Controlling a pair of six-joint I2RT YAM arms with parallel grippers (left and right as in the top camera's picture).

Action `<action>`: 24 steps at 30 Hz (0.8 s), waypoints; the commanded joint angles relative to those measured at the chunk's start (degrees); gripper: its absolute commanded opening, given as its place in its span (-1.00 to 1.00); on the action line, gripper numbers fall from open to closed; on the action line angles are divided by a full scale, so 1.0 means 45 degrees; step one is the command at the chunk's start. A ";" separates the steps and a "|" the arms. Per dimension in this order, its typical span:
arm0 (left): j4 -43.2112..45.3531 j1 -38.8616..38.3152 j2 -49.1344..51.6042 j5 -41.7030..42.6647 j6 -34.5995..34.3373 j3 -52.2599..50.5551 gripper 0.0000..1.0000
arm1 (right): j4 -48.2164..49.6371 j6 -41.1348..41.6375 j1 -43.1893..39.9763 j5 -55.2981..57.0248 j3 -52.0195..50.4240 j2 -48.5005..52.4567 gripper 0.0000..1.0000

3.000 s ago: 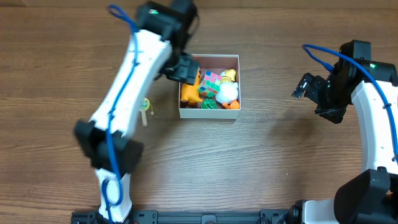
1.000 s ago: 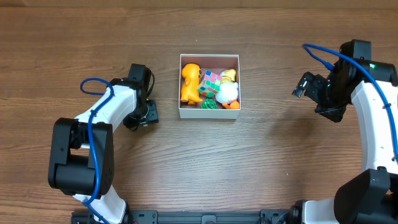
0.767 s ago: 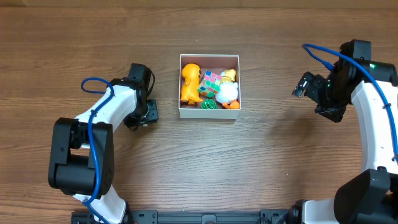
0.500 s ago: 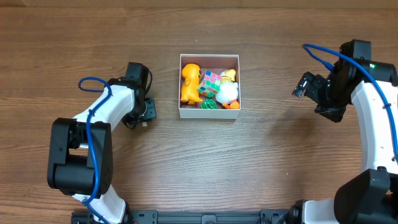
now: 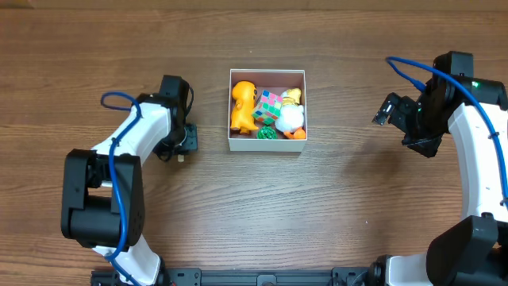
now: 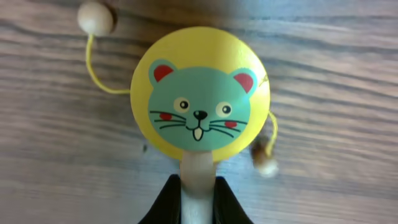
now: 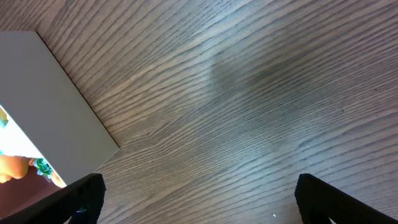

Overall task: Pack container
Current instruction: 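Lift the rattle drum into the box and release it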

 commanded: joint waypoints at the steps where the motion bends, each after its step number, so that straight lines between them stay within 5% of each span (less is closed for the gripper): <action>1: -0.0918 0.0087 -0.0233 0.0593 0.0476 0.1744 -0.92 | -0.0010 -0.0092 0.0044 0.0087 0.0058 0.0049 1.00; 9: -0.3211 -0.1059 -0.2195 0.1141 0.0627 0.5231 -0.92 | -0.0024 -0.0087 0.0044 0.0083 0.0058 0.0049 1.00; 14: -0.2720 -0.3274 -0.2885 -0.0058 0.0257 0.5809 -0.92 | -0.0029 -0.0087 0.0044 0.0083 0.0058 0.0049 1.00; 24: -0.0578 -0.4974 0.0058 -0.0015 -0.0918 0.4959 -0.92 | -0.0107 -0.0092 0.0044 0.0083 0.0058 0.0049 1.00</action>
